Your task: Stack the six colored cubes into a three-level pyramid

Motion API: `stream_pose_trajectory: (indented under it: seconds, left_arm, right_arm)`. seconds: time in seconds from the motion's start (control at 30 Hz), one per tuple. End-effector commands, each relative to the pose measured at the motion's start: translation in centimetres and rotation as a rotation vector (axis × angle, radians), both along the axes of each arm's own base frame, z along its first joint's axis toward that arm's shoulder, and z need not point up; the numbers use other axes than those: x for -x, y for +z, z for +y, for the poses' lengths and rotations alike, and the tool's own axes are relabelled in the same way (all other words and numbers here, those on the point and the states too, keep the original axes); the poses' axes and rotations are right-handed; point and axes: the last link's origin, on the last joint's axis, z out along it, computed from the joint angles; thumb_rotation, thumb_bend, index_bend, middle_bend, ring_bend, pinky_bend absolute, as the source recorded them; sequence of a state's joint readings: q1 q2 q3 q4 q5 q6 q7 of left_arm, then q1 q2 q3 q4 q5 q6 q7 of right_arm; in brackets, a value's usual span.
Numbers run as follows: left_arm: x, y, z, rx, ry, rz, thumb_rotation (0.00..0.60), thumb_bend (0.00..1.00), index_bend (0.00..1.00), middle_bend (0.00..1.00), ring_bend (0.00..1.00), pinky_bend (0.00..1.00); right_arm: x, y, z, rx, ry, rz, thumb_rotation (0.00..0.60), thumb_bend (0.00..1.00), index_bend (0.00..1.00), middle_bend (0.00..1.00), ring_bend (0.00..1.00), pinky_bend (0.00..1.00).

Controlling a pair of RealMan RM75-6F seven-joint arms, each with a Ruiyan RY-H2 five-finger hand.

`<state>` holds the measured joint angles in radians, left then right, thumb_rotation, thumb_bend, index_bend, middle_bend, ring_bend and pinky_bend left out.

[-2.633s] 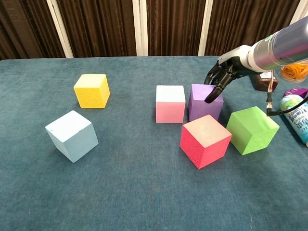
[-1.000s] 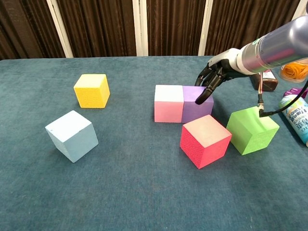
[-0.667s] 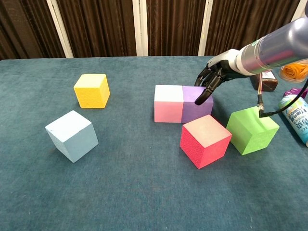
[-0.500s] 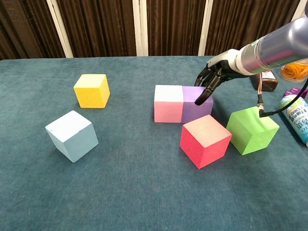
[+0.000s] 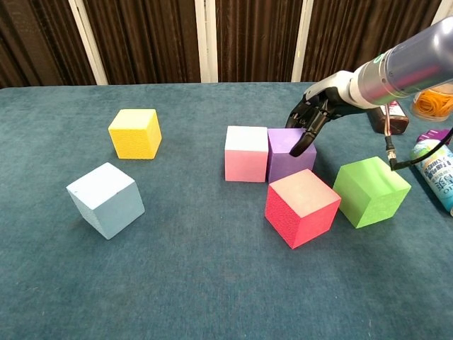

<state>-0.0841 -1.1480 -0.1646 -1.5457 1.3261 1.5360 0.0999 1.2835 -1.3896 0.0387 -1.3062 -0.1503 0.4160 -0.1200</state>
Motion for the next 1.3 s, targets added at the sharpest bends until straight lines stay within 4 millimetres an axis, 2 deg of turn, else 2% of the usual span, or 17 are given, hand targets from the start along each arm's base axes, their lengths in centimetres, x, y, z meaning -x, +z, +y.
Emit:
stream_pose_trajectory:
  seconds: [0.03, 1.3]
  left_arm:
    - [-0.01, -0.02, 0.0, -0.001, 0.001, 0.0, 0.6, 0.36, 0.1, 0.0, 0.0, 0.0]
    - [0.02, -0.06, 0.03, 0.001, 0.011, 0.0, 0.6, 0.36, 0.1, 0.0, 0.0, 0.0]
  right_arm:
    - [0.01, 0.09, 0.03, -0.006, 0.001, -0.001, 0.6, 0.3, 0.37, 0.25, 0.11, 0.0]
    - [-0.25, -0.3, -0.06, 0.035, -0.01, -0.004, 0.6, 0.3, 0.33, 0.2, 0.07, 0.0]
